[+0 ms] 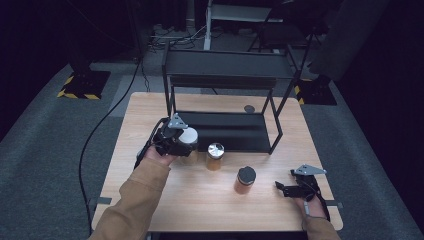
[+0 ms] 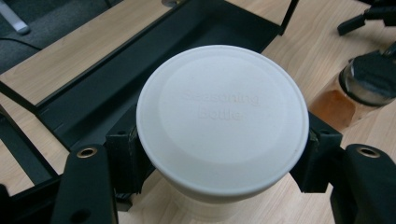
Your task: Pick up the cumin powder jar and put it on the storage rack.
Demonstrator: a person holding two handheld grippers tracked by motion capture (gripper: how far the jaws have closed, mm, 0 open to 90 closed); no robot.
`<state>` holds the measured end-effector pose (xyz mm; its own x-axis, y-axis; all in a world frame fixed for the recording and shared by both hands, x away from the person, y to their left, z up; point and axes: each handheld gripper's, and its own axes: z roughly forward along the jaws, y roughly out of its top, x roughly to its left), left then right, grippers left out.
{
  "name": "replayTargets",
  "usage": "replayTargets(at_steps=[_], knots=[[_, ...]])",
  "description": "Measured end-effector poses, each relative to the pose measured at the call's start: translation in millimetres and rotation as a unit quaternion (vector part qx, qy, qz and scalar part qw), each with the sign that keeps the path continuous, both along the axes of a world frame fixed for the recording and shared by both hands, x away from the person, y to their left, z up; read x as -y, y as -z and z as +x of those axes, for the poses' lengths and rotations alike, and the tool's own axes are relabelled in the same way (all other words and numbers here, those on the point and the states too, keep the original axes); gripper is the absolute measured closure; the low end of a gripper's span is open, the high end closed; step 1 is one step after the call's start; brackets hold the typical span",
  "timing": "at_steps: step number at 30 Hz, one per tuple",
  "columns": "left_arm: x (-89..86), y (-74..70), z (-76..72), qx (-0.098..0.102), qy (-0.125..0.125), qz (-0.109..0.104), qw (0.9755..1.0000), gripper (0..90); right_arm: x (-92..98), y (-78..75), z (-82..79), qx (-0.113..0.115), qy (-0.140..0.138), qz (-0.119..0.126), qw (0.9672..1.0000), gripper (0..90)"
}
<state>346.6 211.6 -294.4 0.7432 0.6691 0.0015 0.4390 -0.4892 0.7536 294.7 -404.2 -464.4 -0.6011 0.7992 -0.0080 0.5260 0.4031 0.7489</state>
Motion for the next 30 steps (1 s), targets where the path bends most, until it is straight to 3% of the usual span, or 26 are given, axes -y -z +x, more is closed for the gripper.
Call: replayTargets(at_steps=[9,16,19,26,30], knots=[[9.6,-8.4,10.0,0.016,-0.015,0.015,0.9996,33.1,0.0,0.0,0.1,0.000,0.000,0.000,1.0000,11.4],[8.6,-7.7,17.6,0.021,-0.024,0.001,0.9995,33.1,0.0,0.1,0.1,0.000,0.000,0.000,1.0000,11.4],[13.0,-7.6,21.2,0.024,-0.026,0.008,0.9993,33.1,0.0,0.1,0.1,0.000,0.000,0.000,1.0000,11.4],[26.5,-1.8,34.5,0.022,-0.034,0.018,0.9990,33.1,-0.1,0.1,0.1,0.000,0.000,0.000,1.0000,11.4],[37.2,7.9,45.5,0.015,-0.046,0.010,0.9988,33.1,-0.1,0.1,0.0,0.000,0.000,0.000,1.0000,11.4]])
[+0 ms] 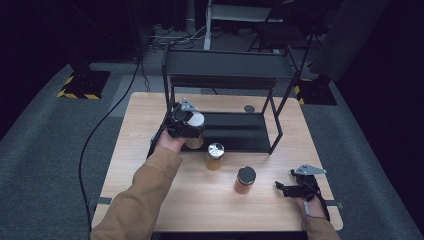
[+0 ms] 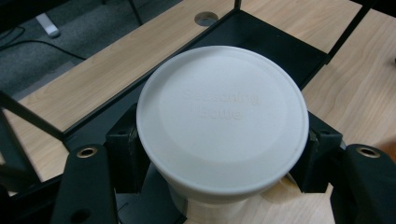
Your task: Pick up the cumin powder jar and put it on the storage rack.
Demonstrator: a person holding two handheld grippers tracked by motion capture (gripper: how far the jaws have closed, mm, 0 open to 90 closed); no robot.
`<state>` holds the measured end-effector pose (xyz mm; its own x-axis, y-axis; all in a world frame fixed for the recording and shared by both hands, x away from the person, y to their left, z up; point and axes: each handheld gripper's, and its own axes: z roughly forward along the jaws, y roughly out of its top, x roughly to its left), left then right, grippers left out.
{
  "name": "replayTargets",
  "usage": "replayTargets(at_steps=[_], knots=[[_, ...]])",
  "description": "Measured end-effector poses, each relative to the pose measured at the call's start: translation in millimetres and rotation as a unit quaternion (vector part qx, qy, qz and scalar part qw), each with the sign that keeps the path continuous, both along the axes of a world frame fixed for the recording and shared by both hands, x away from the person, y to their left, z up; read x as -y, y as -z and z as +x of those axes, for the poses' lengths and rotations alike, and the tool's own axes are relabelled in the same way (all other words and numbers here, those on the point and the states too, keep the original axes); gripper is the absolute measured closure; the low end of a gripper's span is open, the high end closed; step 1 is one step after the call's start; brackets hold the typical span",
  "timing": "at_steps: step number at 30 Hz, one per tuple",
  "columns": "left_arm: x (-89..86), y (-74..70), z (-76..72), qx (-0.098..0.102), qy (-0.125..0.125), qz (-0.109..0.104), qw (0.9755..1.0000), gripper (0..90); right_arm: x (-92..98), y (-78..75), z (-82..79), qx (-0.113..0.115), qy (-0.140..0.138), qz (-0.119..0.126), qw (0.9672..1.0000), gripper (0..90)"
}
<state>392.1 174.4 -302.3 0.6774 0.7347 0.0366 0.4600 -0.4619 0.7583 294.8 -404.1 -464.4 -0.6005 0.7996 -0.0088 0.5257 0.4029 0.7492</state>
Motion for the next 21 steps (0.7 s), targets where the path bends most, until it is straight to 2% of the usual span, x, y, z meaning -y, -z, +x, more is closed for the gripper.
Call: replayTargets(at_steps=[4,9,14,21], knots=[[9.8,3.9,3.3,0.005,-0.005,0.006,1.0000,33.1,-0.1,-0.1,-0.1,0.000,0.000,0.000,1.0000,11.5],[19.8,10.7,12.5,-0.001,-0.017,0.013,0.9998,33.1,-0.2,-0.1,-0.3,0.000,0.001,0.000,1.0000,11.6],[22.7,16.0,19.5,-0.004,-0.034,0.020,0.9992,33.1,-0.2,-0.1,-0.3,0.000,0.001,0.000,1.0000,11.6],[20.9,22.7,28.4,-0.014,-0.047,0.017,0.9986,33.0,-0.1,-0.1,-0.3,0.000,0.001,0.000,1.0000,11.6]])
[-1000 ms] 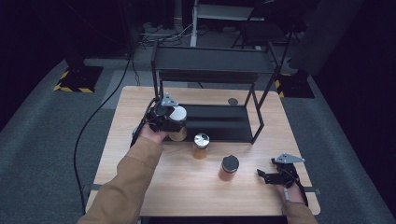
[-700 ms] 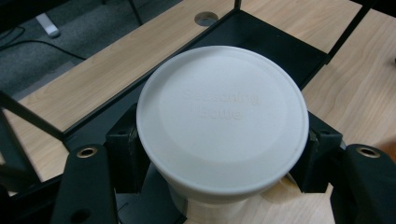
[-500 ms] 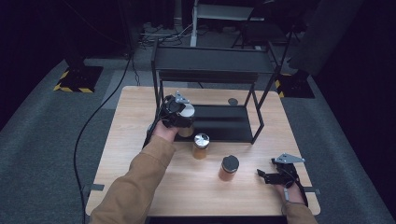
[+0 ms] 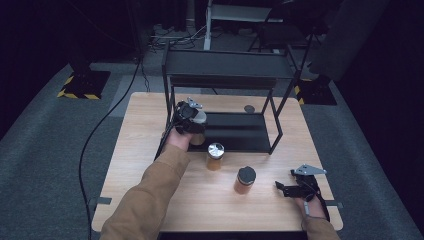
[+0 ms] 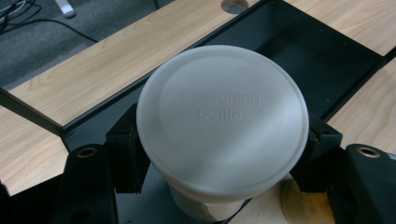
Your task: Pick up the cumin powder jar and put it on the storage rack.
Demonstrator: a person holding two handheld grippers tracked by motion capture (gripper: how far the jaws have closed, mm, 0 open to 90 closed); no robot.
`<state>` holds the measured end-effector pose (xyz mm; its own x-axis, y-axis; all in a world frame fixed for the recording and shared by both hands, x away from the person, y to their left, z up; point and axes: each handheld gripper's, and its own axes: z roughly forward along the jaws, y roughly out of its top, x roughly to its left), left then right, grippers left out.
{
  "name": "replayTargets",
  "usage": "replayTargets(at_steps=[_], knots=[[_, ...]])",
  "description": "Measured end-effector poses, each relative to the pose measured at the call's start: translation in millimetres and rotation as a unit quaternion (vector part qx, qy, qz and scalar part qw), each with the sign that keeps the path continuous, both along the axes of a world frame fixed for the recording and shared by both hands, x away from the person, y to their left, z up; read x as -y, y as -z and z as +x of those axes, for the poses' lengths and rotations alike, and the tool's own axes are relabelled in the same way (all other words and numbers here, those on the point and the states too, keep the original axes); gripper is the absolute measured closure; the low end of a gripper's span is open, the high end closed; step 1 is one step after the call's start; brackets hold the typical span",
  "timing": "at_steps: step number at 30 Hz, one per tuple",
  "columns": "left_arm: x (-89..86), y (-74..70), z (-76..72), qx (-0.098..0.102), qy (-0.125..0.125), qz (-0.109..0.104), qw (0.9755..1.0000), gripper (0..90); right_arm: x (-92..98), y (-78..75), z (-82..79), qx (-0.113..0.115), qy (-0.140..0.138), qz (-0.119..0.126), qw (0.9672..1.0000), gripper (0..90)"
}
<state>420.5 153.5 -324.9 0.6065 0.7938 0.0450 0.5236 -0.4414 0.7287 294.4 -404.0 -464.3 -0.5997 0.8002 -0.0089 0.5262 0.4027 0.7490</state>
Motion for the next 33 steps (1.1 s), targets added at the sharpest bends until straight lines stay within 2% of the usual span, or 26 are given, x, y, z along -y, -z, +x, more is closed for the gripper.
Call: replayTargets(at_steps=[1,7,8,9,12,13,25,26,27,30,33], knots=[[1.1,1.3,1.1,0.001,0.000,0.005,1.0000,33.0,0.0,0.0,0.0,0.000,0.000,0.000,1.0000,11.6],[0.5,7.0,7.5,-0.013,0.003,0.004,0.9999,33.0,-0.1,0.0,0.0,0.000,0.000,0.000,1.0000,11.5],[6.7,8.7,6.5,-0.007,0.002,0.022,0.9997,33.0,-0.1,0.0,0.0,0.000,0.000,0.000,1.0000,11.6],[9.5,9.7,5.8,-0.005,0.001,0.030,0.9996,33.0,-0.1,0.0,0.0,0.000,0.000,0.000,1.0000,11.6],[10.5,11.3,7.3,-0.007,0.001,0.034,0.9994,33.0,0.0,0.0,0.0,0.000,0.000,0.000,1.0000,11.6],[6.9,14.2,8.4,-0.006,0.000,0.024,0.9997,33.0,0.0,0.0,0.0,0.000,0.000,0.000,1.0000,11.6],[2.3,17.2,9.3,-0.008,-0.007,0.012,0.9999,32.5,-0.1,-0.1,0.0,0.000,0.000,0.000,1.0000,11.6],[1.5,17.6,8.0,-0.003,-0.008,0.011,0.9999,31.3,-0.1,-0.1,0.1,0.000,0.000,0.000,1.0000,11.6],[-0.4,18.4,7.0,0.001,-0.008,0.005,1.0000,24.1,-0.1,-0.2,0.1,-0.001,0.000,0.000,1.0000,11.5],[-5.3,16.8,0.8,0.018,-0.011,-0.011,0.9997,18.8,0.0,-0.3,0.4,-0.001,-0.001,-0.001,1.0000,11.3],[-9.2,10.4,-8.2,0.032,-0.009,-0.017,0.9993,14.1,0.6,-0.6,1.6,-0.002,-0.004,-0.002,1.0000,10.7]])
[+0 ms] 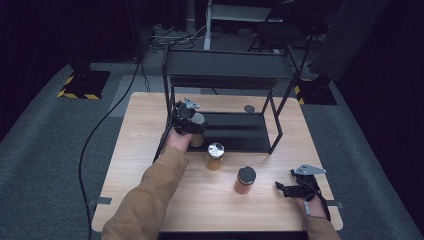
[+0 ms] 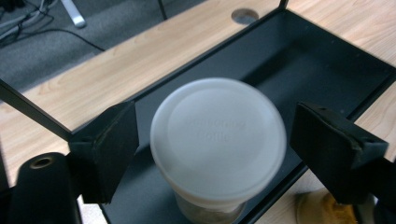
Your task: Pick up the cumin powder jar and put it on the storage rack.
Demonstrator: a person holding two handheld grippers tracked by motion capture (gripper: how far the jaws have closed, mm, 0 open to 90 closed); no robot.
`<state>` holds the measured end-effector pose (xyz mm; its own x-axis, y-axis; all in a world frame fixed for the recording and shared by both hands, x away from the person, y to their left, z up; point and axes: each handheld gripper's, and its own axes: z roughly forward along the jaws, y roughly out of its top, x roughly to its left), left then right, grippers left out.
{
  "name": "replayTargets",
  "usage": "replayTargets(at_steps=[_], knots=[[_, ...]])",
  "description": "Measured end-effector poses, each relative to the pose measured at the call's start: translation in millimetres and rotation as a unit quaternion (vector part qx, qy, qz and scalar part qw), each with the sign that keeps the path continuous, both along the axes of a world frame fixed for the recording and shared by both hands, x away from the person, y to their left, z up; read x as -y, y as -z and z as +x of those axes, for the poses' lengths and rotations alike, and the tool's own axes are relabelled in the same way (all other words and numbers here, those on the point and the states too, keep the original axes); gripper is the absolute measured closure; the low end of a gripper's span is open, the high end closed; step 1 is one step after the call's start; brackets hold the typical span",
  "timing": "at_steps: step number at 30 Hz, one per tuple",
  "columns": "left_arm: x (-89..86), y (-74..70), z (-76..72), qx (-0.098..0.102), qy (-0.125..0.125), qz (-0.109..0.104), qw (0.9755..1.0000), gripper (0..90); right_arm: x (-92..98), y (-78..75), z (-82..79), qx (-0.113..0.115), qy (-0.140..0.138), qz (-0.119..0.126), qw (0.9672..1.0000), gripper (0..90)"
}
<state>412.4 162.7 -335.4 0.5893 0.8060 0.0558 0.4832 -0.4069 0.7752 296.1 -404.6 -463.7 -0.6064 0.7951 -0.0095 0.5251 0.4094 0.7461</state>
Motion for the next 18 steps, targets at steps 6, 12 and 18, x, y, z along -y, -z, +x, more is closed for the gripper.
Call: replayTargets(at_steps=[6,12,18], knots=[[-8.4,-7.3,-8.8,-0.003,0.002,-0.011,0.9999,11.7,1.0,-0.2,2.5,-0.001,-0.006,0.000,1.0000,10.0],[-18.2,-16.1,-29.9,0.003,0.018,-0.009,0.9998,12.5,1.9,-0.2,3.5,-0.001,-0.008,0.000,1.0000,10.0],[-23.0,-25.4,-46.8,0.011,0.025,-0.005,0.9996,13.4,2.2,-0.1,3.7,-0.001,-0.009,0.000,1.0000,10.0]])
